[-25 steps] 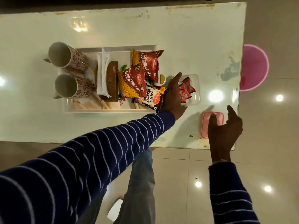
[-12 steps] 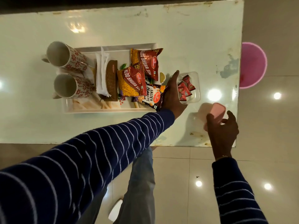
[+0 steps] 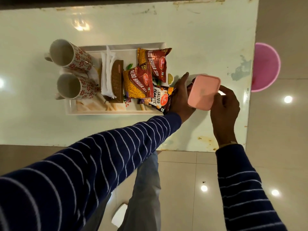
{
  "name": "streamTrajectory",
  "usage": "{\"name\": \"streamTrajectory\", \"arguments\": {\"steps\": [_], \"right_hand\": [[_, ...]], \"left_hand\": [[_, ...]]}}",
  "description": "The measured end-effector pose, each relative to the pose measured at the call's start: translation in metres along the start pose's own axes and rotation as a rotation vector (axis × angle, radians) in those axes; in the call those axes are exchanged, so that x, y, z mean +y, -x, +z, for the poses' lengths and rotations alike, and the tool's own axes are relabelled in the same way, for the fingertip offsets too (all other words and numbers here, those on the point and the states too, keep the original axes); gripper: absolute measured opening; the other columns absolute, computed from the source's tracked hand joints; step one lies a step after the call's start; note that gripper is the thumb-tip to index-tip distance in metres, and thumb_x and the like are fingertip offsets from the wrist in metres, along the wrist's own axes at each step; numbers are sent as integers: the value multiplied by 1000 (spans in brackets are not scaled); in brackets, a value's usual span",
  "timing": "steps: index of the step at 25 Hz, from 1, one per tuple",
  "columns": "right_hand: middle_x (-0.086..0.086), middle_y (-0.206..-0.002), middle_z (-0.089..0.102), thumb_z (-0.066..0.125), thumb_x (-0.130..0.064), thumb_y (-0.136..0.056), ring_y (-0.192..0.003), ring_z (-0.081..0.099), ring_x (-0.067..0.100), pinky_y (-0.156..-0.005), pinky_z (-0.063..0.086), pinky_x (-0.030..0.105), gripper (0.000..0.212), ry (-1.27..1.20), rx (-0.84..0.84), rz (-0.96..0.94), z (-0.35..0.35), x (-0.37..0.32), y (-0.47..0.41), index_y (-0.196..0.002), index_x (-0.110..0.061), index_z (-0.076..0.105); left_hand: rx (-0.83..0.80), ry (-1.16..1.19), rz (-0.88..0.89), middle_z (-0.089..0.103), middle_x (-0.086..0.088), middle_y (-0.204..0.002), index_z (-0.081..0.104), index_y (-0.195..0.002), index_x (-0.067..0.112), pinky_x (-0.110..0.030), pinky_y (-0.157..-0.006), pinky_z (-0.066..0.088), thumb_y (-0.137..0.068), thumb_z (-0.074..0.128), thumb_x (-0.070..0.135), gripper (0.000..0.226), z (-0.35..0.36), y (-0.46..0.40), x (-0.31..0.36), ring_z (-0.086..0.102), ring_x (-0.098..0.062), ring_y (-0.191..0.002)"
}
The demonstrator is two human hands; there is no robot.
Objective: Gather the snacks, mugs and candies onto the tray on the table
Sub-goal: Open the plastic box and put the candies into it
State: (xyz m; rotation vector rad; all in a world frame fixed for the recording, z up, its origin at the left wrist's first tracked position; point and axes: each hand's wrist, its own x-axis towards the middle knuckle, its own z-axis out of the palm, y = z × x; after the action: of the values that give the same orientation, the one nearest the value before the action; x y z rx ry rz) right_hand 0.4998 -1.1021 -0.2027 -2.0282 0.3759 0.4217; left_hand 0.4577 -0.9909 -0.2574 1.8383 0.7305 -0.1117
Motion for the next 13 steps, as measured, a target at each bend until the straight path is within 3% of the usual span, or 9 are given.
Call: {"name": "streamTrajectory", "arguments": {"steps": [2, 4, 8, 10, 13], "right_hand": [[-6, -80, 58, 46, -17, -100, -65, 56, -4, -62, 42, 8, 37, 179, 7, -85, 2, 8, -3, -134, -19, 61], [4, -98, 58, 47, -19, -103, -74, 55, 6, -69, 43, 12, 40, 284, 27, -135, 7, 15, -4, -142, -19, 55], [16, -111, 54, 41, -26, -105, -93, 58, 22, -80, 41, 19, 41, 437, 53, -220, 23, 20, -7, -142, -14, 53], [14, -112, 52, 37, -31, -105, -99, 59, 29, -77, 43, 27, 42, 512, 53, -261, 28, 20, -9, -140, -15, 53], [11, -112, 50, 33, -36, -105, -100, 56, 26, -72, 45, 30, 41, 627, 29, -307, 30, 24, -16, -139, -20, 51]], "left_hand": [[-2, -16, 12, 35, -8, -147, 11, -151, 18, -47, -104, 46, -67, 88, 21, 114, 1, -2, -1, 41, -25, -133], [-41, 27, -10, 30, -8, -150, 8, -151, 16, -50, -106, 43, -70, 86, 18, 113, 0, 0, 2, 38, -26, -135], [-112, 3, -42, 20, -9, -158, -2, -153, 19, -48, -111, 38, -74, 82, 13, 116, -5, 5, 11, 30, -27, -142], [-193, -61, -60, 7, -9, -162, -13, -152, 19, -49, -112, 35, -71, 79, -1, 125, -10, 4, 15, 16, -28, -148], [-349, 106, -145, 2, -7, -162, -23, -149, 22, -52, -111, 36, -73, 68, -18, 125, -21, 2, 23, 12, -28, -148]]}}
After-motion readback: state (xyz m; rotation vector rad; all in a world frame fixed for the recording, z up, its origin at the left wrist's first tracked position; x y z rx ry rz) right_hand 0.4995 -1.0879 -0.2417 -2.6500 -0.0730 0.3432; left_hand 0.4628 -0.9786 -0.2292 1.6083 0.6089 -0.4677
